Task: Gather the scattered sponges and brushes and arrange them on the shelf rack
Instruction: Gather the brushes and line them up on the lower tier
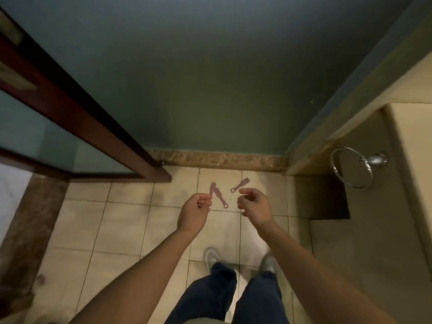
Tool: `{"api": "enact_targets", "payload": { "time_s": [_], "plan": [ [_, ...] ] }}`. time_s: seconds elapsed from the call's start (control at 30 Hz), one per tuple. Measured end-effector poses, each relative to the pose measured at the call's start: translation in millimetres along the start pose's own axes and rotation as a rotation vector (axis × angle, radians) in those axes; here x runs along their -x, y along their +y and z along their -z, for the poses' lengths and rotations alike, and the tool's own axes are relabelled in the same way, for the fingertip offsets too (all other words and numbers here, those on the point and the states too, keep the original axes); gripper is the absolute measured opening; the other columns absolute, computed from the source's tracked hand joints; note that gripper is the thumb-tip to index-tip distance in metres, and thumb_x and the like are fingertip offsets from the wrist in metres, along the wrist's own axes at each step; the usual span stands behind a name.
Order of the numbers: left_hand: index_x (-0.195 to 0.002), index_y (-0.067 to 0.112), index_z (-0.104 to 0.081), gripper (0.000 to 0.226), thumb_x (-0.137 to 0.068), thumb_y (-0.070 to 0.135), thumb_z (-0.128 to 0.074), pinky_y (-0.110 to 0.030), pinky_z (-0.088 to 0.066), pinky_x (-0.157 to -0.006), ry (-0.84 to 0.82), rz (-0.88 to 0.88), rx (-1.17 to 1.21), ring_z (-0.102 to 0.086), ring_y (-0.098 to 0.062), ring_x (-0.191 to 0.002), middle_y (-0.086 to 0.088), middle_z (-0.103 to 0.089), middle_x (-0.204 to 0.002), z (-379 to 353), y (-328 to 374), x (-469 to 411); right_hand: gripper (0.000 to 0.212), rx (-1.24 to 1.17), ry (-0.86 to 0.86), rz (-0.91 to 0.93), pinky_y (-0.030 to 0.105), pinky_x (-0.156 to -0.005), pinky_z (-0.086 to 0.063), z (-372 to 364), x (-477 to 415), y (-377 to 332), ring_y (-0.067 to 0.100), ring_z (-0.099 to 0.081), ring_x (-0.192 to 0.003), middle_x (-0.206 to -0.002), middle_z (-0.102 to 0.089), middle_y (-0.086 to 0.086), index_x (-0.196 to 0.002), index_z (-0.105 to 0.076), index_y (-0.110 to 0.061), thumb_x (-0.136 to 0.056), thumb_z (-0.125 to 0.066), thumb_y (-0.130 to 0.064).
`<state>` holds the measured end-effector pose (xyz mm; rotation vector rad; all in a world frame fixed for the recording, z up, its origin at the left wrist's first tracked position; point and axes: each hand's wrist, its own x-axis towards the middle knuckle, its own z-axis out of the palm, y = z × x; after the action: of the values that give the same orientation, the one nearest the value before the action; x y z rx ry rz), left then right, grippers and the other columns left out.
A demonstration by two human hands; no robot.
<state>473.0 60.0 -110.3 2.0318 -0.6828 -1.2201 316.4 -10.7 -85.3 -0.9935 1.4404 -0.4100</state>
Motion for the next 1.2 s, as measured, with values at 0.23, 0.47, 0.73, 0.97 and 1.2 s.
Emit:
{"api": "enact_targets", "payload": {
  "time_s": [0.23,0.47,0.73,0.97,1.2],
  "plan": [
    [-0.089,0.036,-0.061,0.029,-0.091,0.007,-0.056,-0.02,-0.047,-0.076,0.061,0.148,0.018,-0.062,-0.008,-0.09,0.015,-0.066,-0.092,9.7,-82.3,-46.3,0.023,0.151,-0.124,-0.09,0.033,-0.073,-0.048,-57.3,-75.0,43.3,0.02,-0.059,-0.081,-0.095,-0.062,0.008,-0.107,-0.061,-0.014,-0.087,-0.056,-0.003],
    [-0.097,0.039,-0.06,0.026,-0.086,0.015,-0.057,-0.03,-0.053,-0.067,0.081,0.306,-0.078,-0.062,-0.006,-0.079,0.017,-0.065,-0.095,-15.2,-205.0,-117.3,0.024,0.302,-0.222,-0.152,0.037,-0.077,-0.053,-116.2,-179.1,150.0,0.02,-0.062,-0.08,-0.096,-0.064,0.003,-0.097,-0.063,-0.023,-0.085,-0.058,-0.003],
    [-0.102,0.038,-0.057,0.031,-0.083,0.015,-0.063,-0.023,-0.052,-0.073,0.09,0.405,-0.116,-0.06,0.001,-0.084,0.019,-0.062,-0.097,-71.1,-353.1,-209.1,0.025,0.466,-0.318,-0.237,0.036,-0.078,-0.052,-170.2,-287.8,310.0,0.021,-0.062,-0.085,-0.093,-0.065,0.004,-0.102,-0.063,-0.022,-0.084,-0.058,-0.006],
    [-0.118,0.031,-0.054,0.04,-0.083,0.019,-0.069,-0.022,-0.051,-0.074,0.103,0.417,-0.148,-0.057,-0.002,-0.092,0.015,-0.058,-0.108,-118.0,-456.2,-274.3,0.029,0.476,-0.348,-0.313,0.035,-0.078,-0.05,-202.6,-361.8,413.1,0.026,-0.063,-0.091,-0.104,-0.066,0.009,-0.111,-0.062,-0.017,-0.088,-0.052,-0.003],
    [-0.125,0.028,-0.05,0.048,-0.082,0.024,-0.072,-0.031,-0.054,-0.084,0.17,0.406,-0.255,-0.057,-0.011,-0.102,0.006,-0.053,-0.122,-148.5,-518.4,-324.3,0.035,0.478,-0.346,-0.318,0.04,-0.102,-0.046,-229.7,-409.6,470.0,0.029,-0.058,-0.115,-0.123,-0.061,0.009,-0.123,-0.059,-0.015,-0.094,-0.045,-0.001]
  ]
}}
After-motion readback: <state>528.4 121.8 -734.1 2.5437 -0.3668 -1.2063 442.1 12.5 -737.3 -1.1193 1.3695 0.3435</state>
